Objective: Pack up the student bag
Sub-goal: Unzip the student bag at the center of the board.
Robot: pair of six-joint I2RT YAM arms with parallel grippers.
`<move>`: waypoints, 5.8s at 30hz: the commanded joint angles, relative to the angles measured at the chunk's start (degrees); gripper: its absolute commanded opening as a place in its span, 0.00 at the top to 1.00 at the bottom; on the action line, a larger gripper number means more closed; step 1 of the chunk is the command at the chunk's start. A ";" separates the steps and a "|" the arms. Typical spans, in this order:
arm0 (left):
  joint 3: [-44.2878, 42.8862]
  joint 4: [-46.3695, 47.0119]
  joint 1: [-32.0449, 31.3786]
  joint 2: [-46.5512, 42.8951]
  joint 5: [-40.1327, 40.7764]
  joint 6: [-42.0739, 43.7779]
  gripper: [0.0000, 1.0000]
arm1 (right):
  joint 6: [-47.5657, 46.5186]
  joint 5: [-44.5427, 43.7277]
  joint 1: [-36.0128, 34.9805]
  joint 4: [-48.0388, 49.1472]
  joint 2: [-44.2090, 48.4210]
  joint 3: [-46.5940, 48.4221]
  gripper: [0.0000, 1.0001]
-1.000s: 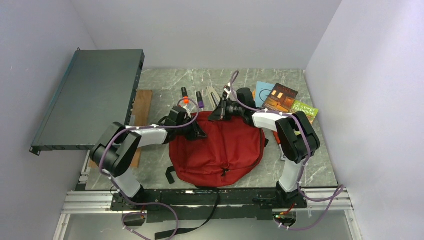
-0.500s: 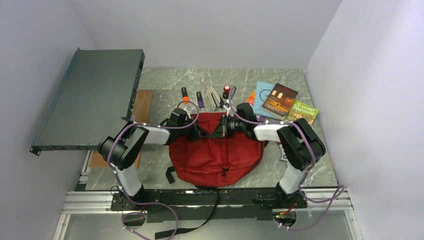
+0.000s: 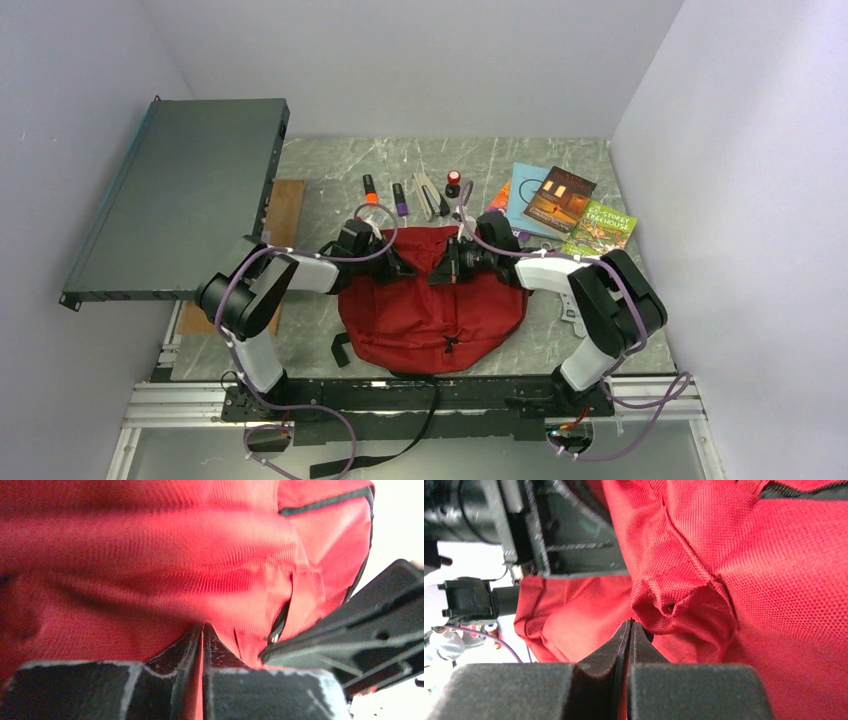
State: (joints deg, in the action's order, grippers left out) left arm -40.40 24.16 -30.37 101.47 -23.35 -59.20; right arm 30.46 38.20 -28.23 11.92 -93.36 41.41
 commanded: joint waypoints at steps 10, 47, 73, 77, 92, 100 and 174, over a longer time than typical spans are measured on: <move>-3.91 -7.77 -0.73 -14.93 -2.85 11.55 0.55 | -6.72 4.63 5.56 -9.60 -6.90 15.00 1.00; -21.60 -12.93 -1.27 18.08 5.84 1.16 1.00 | 2.19 -3.35 -12.02 -14.73 14.05 -7.90 1.00; -25.93 -25.94 -1.18 5.37 -1.92 10.95 0.50 | 2.97 -33.82 -15.27 -40.92 24.60 3.98 0.39; -25.44 -31.28 -0.95 -2.35 -1.12 14.11 0.10 | 7.12 -48.86 -15.01 -47.33 23.60 9.41 0.33; -16.87 -56.95 -0.74 -33.15 18.08 25.79 0.00 | 6.35 -60.85 -21.55 -46.39 -0.18 25.59 0.30; -14.80 -50.94 -8.28 -30.97 16.22 22.11 0.00 | 3.26 -60.22 -19.95 -43.27 2.22 17.94 0.87; -38.91 -57.71 -18.27 5.42 31.46 24.87 0.98 | 4.77 -26.65 -6.12 -8.66 15.26 -6.42 1.00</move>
State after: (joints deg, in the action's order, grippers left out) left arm -74.46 -26.24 -48.36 108.14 7.18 -37.65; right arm 39.46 20.14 -33.41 8.58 -79.85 31.22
